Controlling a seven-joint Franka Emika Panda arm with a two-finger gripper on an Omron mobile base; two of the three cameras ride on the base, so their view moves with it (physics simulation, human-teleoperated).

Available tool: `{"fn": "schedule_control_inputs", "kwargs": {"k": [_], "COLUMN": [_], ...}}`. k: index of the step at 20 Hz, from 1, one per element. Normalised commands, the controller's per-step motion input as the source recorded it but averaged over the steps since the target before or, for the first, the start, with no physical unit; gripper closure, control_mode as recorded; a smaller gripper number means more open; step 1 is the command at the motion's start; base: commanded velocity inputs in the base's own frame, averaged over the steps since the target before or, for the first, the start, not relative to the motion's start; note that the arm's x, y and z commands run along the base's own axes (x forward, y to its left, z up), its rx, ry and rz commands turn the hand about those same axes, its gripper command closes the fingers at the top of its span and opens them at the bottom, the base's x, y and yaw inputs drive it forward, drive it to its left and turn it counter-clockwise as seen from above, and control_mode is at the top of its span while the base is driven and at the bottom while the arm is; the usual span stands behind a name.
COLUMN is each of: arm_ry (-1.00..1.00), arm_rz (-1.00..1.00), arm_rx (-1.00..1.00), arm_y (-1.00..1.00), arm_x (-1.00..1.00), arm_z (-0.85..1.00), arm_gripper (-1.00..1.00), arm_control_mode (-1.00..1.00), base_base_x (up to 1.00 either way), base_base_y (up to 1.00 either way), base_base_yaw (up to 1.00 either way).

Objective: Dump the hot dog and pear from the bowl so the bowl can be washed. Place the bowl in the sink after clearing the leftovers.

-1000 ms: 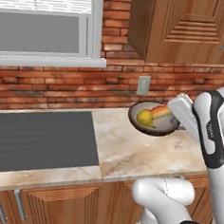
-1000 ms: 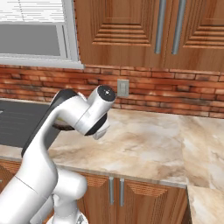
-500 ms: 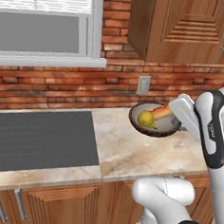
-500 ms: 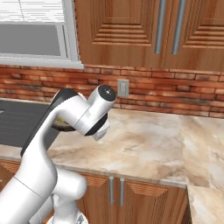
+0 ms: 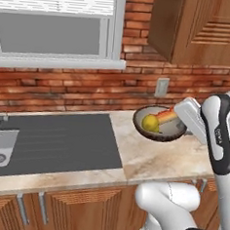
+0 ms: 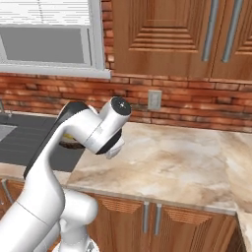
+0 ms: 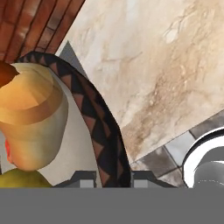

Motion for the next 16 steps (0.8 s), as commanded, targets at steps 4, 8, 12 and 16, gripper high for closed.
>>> {"fn": "schedule_control_inputs", "kwargs": {"k": [4,8,12,16], "arm_ry": [0.00,0.00,0.00,0.00], "arm_rz": [0.00,0.00,0.00,0.00], "arm_rx": [0.00,0.00,0.00,0.00], "arm_y": [0.00,0.00,0.00,0.00], "arm_x": [0.00,0.00,0.00,0.00], "arm_z": [0.00,0.00,0.00,0.00], "arm_gripper": [1.00,1.00,1.00,1.00], "arm_control_mode": [1.00,1.00,1.00,1.00], "base_base_x": [0.00,0.00,0.00,0.00], "base_base_y": [0.85,0.83,0.89,0.81], "base_base_yaw": [0.00,0.00,0.00,0.00]}}
